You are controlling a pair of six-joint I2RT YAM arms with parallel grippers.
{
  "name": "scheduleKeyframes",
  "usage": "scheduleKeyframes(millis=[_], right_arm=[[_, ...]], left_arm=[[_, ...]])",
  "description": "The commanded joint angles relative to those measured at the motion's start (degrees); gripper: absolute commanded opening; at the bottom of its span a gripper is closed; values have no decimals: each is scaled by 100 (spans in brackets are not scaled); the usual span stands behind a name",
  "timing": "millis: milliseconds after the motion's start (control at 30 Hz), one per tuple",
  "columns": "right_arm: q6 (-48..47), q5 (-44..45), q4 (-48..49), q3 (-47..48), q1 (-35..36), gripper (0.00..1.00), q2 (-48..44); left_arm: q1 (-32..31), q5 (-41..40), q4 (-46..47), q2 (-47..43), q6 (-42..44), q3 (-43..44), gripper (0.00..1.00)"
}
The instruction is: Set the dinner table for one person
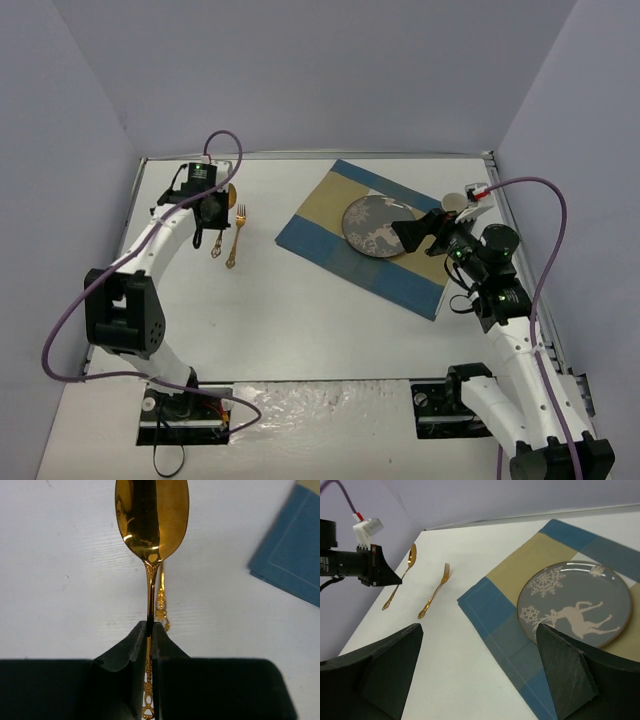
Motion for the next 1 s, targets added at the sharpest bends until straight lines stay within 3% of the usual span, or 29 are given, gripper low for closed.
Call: scheduleKeyframes(millis=[0, 167, 467, 700, 967], right_arm=[[336, 77, 460, 269, 308, 92, 330], [505, 807, 701, 293, 1086, 88, 846], [1159, 1921, 1788, 325, 2356, 78, 2071], [1476, 2503, 2410, 382, 2877, 68, 2661], [1425, 2733, 2530, 550, 3012, 58, 2970]], left_arm=[[-706, -221, -341, -674, -344, 118, 0], [-1729, -378, -341, -1070, -995, 36, 0], [-3016, -424, 49, -1308, -2028, 147, 0], [-3492, -668, 65, -1216, -2166, 257, 0], [-3857, -1046, -42, -1094, -2115, 365, 0]])
